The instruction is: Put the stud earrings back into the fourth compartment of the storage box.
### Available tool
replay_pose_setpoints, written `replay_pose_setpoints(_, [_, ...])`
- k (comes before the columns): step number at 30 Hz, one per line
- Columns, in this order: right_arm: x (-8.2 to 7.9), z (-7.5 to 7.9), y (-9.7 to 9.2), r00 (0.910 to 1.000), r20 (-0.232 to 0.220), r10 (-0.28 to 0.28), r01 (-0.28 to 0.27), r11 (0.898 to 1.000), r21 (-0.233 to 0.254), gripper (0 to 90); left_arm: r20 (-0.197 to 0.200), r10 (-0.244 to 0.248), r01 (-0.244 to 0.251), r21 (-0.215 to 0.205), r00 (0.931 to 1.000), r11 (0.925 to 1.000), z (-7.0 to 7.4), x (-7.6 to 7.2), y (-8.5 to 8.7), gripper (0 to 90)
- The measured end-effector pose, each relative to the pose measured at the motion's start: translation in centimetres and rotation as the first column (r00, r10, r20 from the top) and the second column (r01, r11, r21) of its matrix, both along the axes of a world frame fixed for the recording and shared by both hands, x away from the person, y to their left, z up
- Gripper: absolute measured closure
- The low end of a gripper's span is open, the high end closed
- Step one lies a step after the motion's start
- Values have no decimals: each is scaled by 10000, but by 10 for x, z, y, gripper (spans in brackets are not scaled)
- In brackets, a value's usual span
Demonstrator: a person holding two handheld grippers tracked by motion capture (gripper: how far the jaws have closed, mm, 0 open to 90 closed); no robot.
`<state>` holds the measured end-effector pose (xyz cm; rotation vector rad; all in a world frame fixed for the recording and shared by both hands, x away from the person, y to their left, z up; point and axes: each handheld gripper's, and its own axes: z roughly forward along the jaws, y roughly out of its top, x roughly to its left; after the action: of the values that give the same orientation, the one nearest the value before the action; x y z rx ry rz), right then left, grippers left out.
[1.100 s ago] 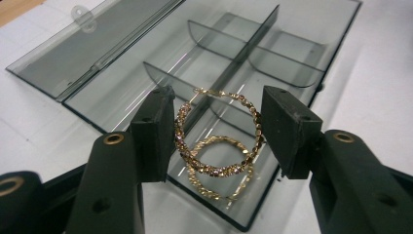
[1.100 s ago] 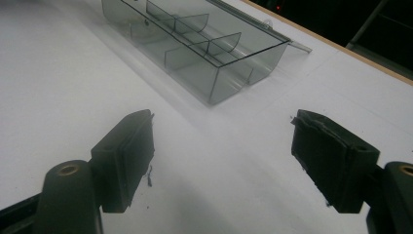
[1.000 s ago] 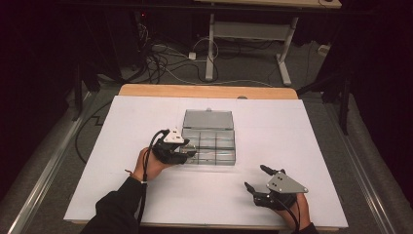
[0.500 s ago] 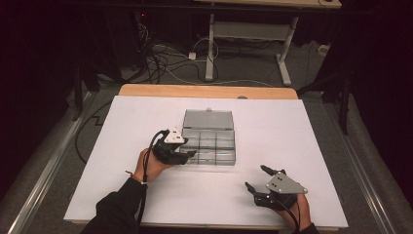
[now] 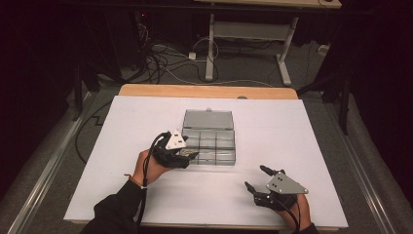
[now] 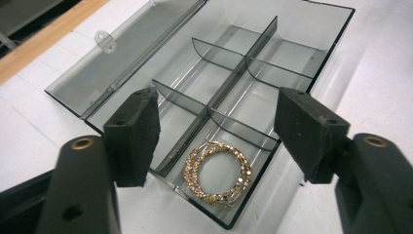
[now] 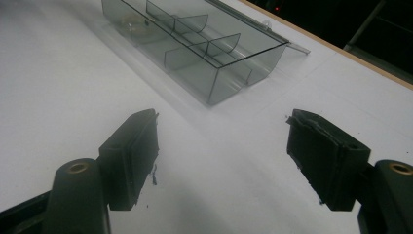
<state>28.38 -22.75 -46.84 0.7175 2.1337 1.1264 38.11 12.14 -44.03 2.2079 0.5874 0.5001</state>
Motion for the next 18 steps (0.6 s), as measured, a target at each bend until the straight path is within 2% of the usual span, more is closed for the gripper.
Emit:
replay_pose_setpoints(5, [1,2,-1,9999,143,-79,77,9999,121,279,108,-6,5,53,9999,10000,1,-3,0,298])
replay_pose_setpoints(9, [0,2,-1,9999,111,-87,86,9999,111,279,449,31,-37,148,9990,9999,4,-9,1,284])
replay_pose_setpoints(11, [1,2,0,9998,142,-104,103,9999,108,279,718,190,-209,254,9972,9995,5,-12,1,251])
replay_pose_setpoints(14, [1,2,0,9997,162,-178,176,9998,126,272,925,268,-278,96,9954,9996,6,-16,2,219])
replay_pose_setpoints(18, [1,3,-1,9994,197,-286,281,9993,243,273,1083,132,-111,-200,9940,9997,8,-21,4,199])
